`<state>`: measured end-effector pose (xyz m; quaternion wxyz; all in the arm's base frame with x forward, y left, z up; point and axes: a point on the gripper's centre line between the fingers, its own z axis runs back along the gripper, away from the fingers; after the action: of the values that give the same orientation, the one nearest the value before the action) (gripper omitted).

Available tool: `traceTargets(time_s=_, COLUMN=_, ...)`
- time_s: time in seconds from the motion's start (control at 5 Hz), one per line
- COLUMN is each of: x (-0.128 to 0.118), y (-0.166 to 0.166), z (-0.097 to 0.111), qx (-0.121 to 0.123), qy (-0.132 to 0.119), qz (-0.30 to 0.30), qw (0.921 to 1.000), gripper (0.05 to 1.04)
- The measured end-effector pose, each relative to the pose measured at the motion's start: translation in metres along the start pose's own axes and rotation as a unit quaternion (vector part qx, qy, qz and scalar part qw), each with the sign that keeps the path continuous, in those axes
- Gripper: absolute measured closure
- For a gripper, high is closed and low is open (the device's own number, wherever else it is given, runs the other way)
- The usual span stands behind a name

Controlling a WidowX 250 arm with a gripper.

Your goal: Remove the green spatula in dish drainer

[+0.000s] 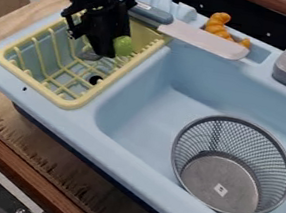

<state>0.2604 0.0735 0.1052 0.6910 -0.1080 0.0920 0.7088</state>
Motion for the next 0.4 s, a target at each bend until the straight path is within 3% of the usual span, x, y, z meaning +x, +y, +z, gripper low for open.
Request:
traceTargets(time_s=0.2, x=-0.003, y=-0.0003, z=-0.0021, qx=0.007, qy=-0.01, qz=-0.011, qw=0.9999, gripper=0.421)
traceTargets(time_s=0.4, x=-0.0078, y=-0.0012, z=-0.0034, qx=0.002, qy=-0.05, qz=-0.052, qw=0.9974, gripper=0.144)
